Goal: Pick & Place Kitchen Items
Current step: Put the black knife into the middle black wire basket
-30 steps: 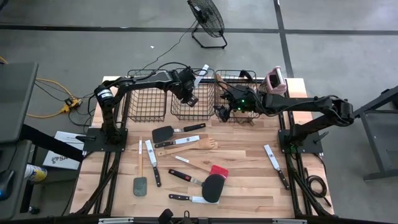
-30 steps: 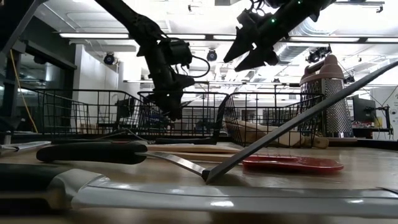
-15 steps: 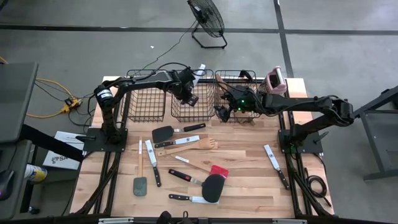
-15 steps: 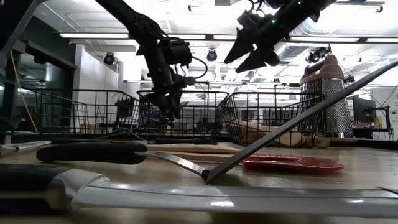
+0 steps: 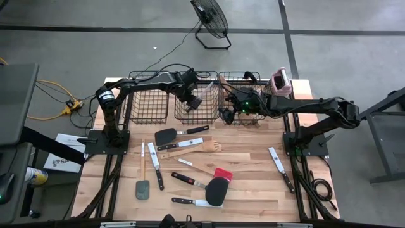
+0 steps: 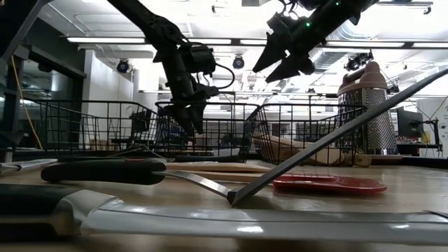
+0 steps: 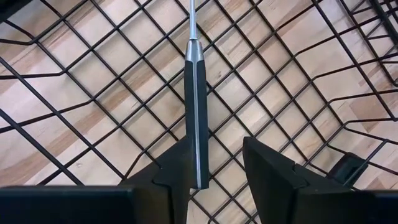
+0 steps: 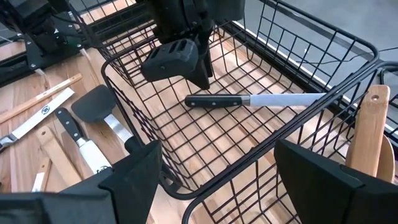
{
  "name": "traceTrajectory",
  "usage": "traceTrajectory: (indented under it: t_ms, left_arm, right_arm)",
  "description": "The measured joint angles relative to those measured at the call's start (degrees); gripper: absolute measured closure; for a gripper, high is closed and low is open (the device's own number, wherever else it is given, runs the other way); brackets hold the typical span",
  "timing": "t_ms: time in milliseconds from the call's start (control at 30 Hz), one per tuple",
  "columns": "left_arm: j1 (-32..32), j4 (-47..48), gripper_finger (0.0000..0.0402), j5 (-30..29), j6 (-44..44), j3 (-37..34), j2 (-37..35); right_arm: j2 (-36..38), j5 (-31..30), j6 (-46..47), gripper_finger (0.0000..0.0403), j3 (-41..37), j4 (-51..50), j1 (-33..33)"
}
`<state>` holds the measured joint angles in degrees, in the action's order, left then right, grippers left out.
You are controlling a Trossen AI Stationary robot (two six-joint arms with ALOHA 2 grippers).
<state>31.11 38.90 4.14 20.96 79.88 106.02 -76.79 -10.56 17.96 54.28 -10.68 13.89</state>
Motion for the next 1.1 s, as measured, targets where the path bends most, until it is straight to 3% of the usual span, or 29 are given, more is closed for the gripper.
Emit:
traceTrajectory:
  t_ms: [300,567,833,1100]
  left_arm:
    - [0.0,4.8,0.0260,1.6,-4.6,5.9,-0.3]
    - [-2.0,6.3,0.0260,1.3,-10.2,9.8,-5.0]
    - [-7.3,3.9,0.0259,-4.2,-12.2,4.8,-12.0]
    - [-11.7,-5.7,0.0259,-5.8,-12.7,-6.9,-19.8]
  right_arm:
    - [0.8,-0.1,0.2,0.0101,-0.1,-3.6,0.0]
    - [7.6,-1.7,3.0,0.0101,-0.1,-11.5,0.0]
    - [14.1,-1.5,9.8,0.0101,-0.1,-24.9,-3.5]
    - [15.2,-1.2,22.7,0.0101,-0.1,-37.9,-11.9]
